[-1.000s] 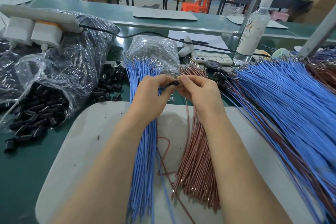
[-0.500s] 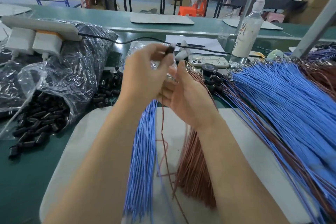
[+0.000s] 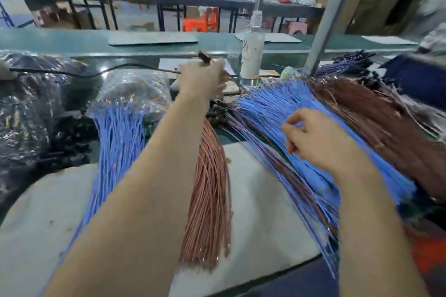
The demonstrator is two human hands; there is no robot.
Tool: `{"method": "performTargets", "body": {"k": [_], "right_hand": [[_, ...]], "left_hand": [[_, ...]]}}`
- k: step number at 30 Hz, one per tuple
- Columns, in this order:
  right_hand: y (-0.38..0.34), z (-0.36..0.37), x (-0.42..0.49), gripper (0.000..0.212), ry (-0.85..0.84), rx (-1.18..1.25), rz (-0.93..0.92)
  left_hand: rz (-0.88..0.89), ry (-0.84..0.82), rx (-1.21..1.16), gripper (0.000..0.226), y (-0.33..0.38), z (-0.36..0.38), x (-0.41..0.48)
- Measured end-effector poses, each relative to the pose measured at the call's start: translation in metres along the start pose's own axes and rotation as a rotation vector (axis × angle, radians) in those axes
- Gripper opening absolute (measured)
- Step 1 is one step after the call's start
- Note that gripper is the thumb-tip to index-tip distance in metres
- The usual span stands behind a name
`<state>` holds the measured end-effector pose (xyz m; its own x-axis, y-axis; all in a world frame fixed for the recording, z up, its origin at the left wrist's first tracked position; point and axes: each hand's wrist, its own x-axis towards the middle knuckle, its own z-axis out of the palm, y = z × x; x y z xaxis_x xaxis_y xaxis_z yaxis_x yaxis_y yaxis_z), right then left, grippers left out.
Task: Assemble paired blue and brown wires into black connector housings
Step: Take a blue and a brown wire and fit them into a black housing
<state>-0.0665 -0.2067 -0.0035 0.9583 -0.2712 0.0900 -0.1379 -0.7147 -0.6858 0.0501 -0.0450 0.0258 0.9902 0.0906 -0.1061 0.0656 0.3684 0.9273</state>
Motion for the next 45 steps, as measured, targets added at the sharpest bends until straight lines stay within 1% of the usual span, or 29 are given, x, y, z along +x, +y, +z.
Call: {"method": "performTargets", "body": {"k": [1, 2, 3, 4, 6, 7, 8, 10, 11, 13, 15, 19, 21, 23, 26, 28, 31, 33, 35, 36, 38, 40, 42, 45], "right_hand": [[0.016, 0.007, 0.001, 0.014, 0.013, -0.126, 0.073], [0.030, 0.015, 0.002, 0.010, 0.026, -0.238, 0.141], [0.040, 0.024, 0.000, 0.011, 0.044, -0.331, 0.191], [0.048, 0.031, -0.001, 0.014, 0.073, -0.386, 0.221], [0.053, 0.040, -0.001, 0.017, 0.123, -0.403, 0.233], [0.053, 0.042, 0.000, 0.018, 0.122, -0.412, 0.229], [0.052, 0.044, 0.002, 0.019, 0.112, -0.413, 0.228], [0.046, 0.047, 0.005, 0.021, 0.118, -0.385, 0.214], [0.040, 0.049, 0.006, 0.023, 0.140, -0.361, 0.191], [0.023, 0.054, 0.009, 0.027, 0.198, -0.267, 0.101], [-0.002, 0.063, 0.015, 0.027, 0.221, -0.149, -0.014], [-0.060, 0.092, 0.027, 0.021, 0.128, 0.017, -0.220], [-0.090, 0.114, 0.031, 0.019, 0.056, 0.098, -0.299], [-0.118, 0.142, 0.035, 0.018, -0.036, 0.133, -0.335], [-0.152, 0.191, 0.037, 0.018, -0.196, 0.097, -0.373], [-0.168, 0.220, 0.036, 0.024, -0.294, 0.040, -0.388], [-0.184, 0.255, 0.036, 0.031, -0.343, -0.137, -0.405], [-0.191, 0.271, 0.036, 0.030, -0.334, -0.237, -0.402], [-0.196, 0.280, 0.035, 0.023, -0.313, -0.330, -0.399], [-0.198, 0.283, 0.035, 0.018, -0.304, -0.367, -0.401], [-0.200, 0.284, 0.038, 0.016, -0.299, -0.395, -0.390], [-0.202, 0.283, 0.042, 0.014, -0.319, -0.386, -0.375], [-0.204, 0.282, 0.045, 0.010, -0.304, -0.320, -0.381], [-0.210, 0.289, 0.045, 0.021, -0.223, -0.146, -0.434]], "left_hand": [[-0.088, 0.022, 0.087, 0.029, -0.025, 0.011, 0.002], [-0.115, -0.094, 0.211, 0.047, -0.047, 0.017, 0.001], [-0.198, -0.204, 0.241, 0.048, -0.069, 0.025, -0.001], [-0.286, -0.224, 0.238, 0.041, -0.089, 0.033, 0.000], [-0.307, -0.288, 0.373, 0.027, -0.111, 0.039, -0.007], [-0.261, -0.291, 0.420, 0.015, -0.116, 0.040, -0.008], [-0.215, -0.283, 0.478, 0.008, -0.120, 0.041, -0.006], [-0.201, -0.333, 0.504, 0.017, -0.117, 0.041, -0.001], [-0.202, -0.364, 0.486, 0.014, -0.112, 0.040, -0.002], [-0.177, -0.370, 0.474, 0.008, -0.099, 0.033, 0.000], [-0.116, -0.338, 0.412, 0.009, -0.079, 0.019, 0.004], [0.064, -0.211, 0.270, 0.016, -0.032, -0.030, 0.009], [0.172, -0.084, 0.250, 0.018, -0.012, -0.066, 0.011], [0.255, 0.063, 0.246, 0.020, 0.006, -0.107, 0.012], [0.295, 0.234, 0.155, 0.023, 0.028, -0.169, 0.012], [0.280, 0.311, 0.085, 0.022, 0.037, -0.204, 0.011], [0.263, 0.410, 0.050, 0.021, 0.045, -0.238, 0.009], [0.268, 0.434, 0.029, 0.021, 0.047, -0.250, 0.009], [0.266, 0.426, 0.002, 0.019, 0.048, -0.256, 0.010], [0.259, 0.422, 0.002, 0.018, 0.048, -0.257, 0.011], [0.246, 0.419, 0.008, 0.018, 0.047, -0.259, 0.012], [0.236, 0.420, 0.004, 0.018, 0.045, -0.259, 0.014], [0.229, 0.415, 0.002, 0.018, 0.043, -0.259, 0.015], [0.218, 0.399, -0.016, 0.016, 0.040, -0.258, 0.014]]}}
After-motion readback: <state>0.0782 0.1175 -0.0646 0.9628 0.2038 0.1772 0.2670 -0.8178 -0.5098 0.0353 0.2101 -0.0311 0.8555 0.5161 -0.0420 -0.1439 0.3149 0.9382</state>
